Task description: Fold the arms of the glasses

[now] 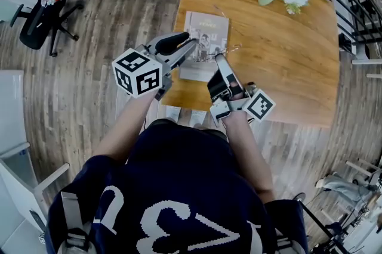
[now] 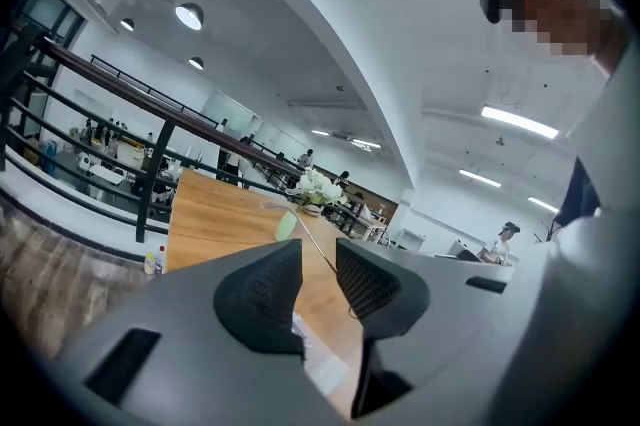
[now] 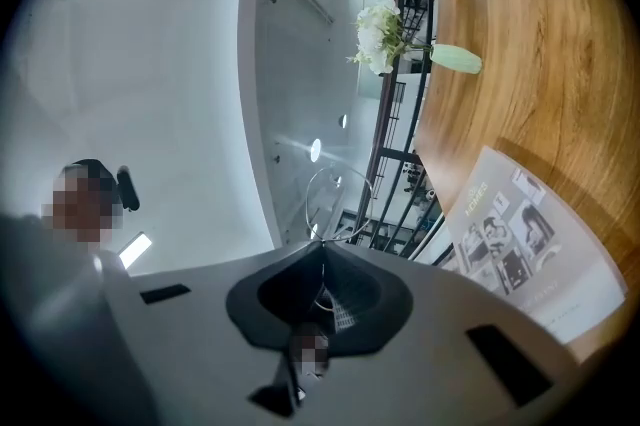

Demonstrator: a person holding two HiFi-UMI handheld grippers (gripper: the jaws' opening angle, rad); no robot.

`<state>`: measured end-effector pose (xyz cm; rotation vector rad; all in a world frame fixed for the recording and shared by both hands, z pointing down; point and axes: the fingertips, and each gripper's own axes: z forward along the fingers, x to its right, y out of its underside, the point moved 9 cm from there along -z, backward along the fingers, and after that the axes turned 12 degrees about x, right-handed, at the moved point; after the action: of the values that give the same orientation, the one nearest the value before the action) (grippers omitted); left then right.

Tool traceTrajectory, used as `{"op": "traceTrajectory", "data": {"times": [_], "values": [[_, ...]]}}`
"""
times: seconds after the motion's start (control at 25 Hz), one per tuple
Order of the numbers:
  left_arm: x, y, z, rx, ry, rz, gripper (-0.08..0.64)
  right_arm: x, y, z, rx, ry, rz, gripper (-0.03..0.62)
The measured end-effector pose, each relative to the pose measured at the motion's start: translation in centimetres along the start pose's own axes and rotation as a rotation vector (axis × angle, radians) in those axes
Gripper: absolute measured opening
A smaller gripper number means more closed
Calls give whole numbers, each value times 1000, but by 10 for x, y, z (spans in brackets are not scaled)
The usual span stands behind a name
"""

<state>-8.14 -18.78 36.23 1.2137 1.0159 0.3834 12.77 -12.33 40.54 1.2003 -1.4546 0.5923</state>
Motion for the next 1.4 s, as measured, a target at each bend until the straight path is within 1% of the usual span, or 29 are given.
{"op": "traceTrajectory", "data": {"times": [0.08,0.16,0.36,0.48,0.72,0.8,0.88,1.0,1.08,1.12,1.24,1.32,1.4], "values": [[1,0,-2,13,11,-18,75,-1,1,0,-5,-4,-2,28],[2,0,-2,25,24,-42,55,-1,3,-1,-10,-3,-4,28],[2,2,1,32,74,-126,40,-1,4,-3,-17,3,5,28],[5,5,8,-10,155,-183,31,-3,7,-5,-32,6,9,28],[11,17,26,-135,333,-319,26,-3,14,-7,-58,15,24,28],[13,20,31,-169,367,-353,25,-3,13,-7,-59,14,25,28],[14,22,32,-182,381,-360,25,-3,13,-8,-57,14,24,28],[12,21,31,-150,352,-329,29,-4,12,-11,-48,17,23,28],[6,16,28,-99,289,-285,32,-5,11,-11,-45,18,19,28],[1,13,27,-72,248,-262,47,-6,10,-12,-44,18,15,28],[-13,-1,27,-6,144,-201,134,-7,9,-13,-47,18,-1,28],[-21,-12,32,31,107,-181,163,-7,9,-13,-53,18,-11,28],[-29,-24,39,66,85,-168,166,-8,9,-14,-61,17,-24,28]]}}
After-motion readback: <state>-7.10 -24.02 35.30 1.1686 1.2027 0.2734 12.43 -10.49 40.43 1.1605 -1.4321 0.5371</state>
